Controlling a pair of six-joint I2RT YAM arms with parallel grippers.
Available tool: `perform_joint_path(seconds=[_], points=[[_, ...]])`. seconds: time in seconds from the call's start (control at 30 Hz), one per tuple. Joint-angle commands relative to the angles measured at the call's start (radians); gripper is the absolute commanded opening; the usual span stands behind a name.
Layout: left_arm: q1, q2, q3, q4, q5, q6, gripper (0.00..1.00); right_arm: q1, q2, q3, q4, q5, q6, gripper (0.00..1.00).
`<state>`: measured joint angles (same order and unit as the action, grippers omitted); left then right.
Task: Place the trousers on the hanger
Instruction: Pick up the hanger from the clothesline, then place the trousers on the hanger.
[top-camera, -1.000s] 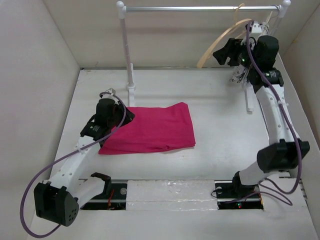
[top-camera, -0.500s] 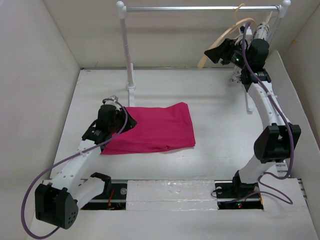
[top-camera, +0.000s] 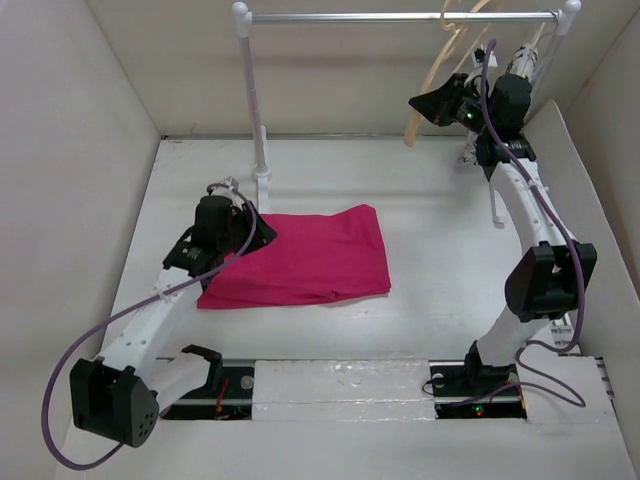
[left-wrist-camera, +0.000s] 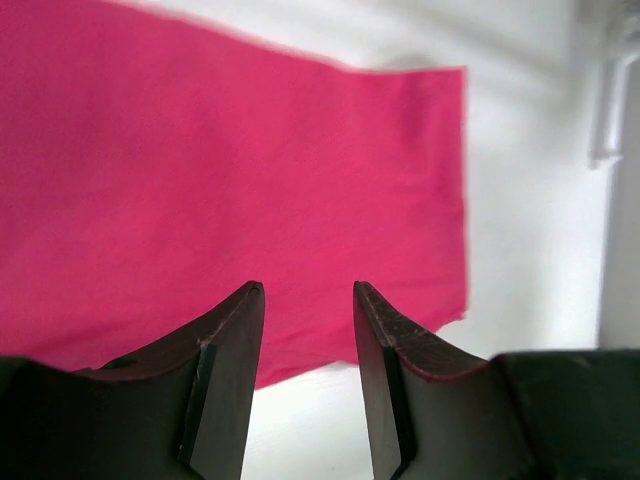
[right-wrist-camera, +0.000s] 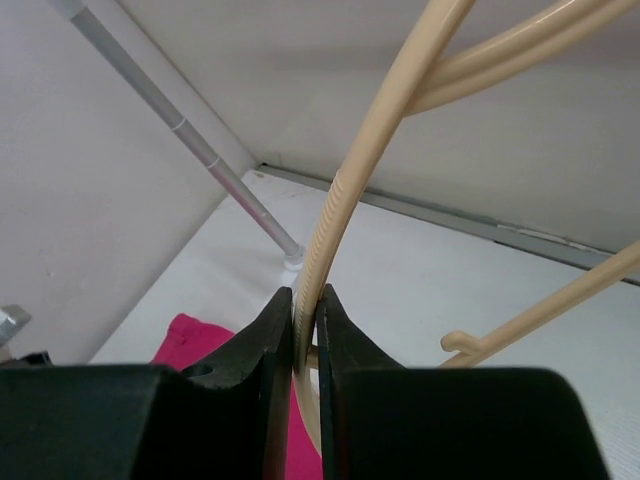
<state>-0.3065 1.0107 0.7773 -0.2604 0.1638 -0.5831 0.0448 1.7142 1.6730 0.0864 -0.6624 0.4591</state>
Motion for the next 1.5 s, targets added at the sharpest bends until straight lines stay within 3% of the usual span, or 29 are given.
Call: perform_joint_path(seconds=[0.0,0.13,0.4,0.57,0.67,0.9,0.93,0.97,1.13,1.4,1.47], points=[[0.0,0.054,0.181,0.046,0.065,0.022,0.37,0.02,-0.079,0.051,0.001,-0.026,-0.068,0.0],[-0.037,0.172,0.368,0.066,0.146,0.012,0.4,0.029,-0.18,-0.044,-0.065,-0.039,-0.123,0.0],[-0.221,0.391,0.767,0.082,0.138,0.04,0.5,0.056,-0.321,-0.312,-0.141,-0.081,-0.21,0.0],[-0.417,0.581,1.023,0.044,0.039,0.071,0.55,0.102,-0.393,-0.412,-0.267,-0.069,-0.31,0.0],[-0.495,0.666,1.086,0.056,-0.036,0.065,0.57,0.136,-0.458,-0.515,-0.281,-0.069,-0.319,0.0],[-0.545,0.775,1.073,0.127,-0.142,0.031,0.57,0.156,-0.571,-0.688,-0.255,-0.101,-0.278,0.0],[-0.554,0.781,1.073,0.121,-0.098,0.031,0.56,0.167,-0.579,-0.697,-0.254,-0.101,-0.275,0.0],[-0.554,0.79,1.077,0.115,-0.197,0.031,0.55,0.167,-0.594,-0.713,-0.254,-0.103,-0.27,0.0],[-0.606,0.792,1.048,0.101,-0.323,0.029,0.47,0.167,-0.63,-0.734,-0.272,-0.091,-0.277,0.0],[-0.606,0.804,0.95,0.223,-0.304,-0.03,0.43,0.185,-0.643,-0.769,-0.298,-0.117,-0.258,0.0],[-0.606,0.806,0.923,0.24,-0.291,-0.073,0.22,0.194,-0.654,-0.809,-0.298,-0.112,-0.247,0.05]])
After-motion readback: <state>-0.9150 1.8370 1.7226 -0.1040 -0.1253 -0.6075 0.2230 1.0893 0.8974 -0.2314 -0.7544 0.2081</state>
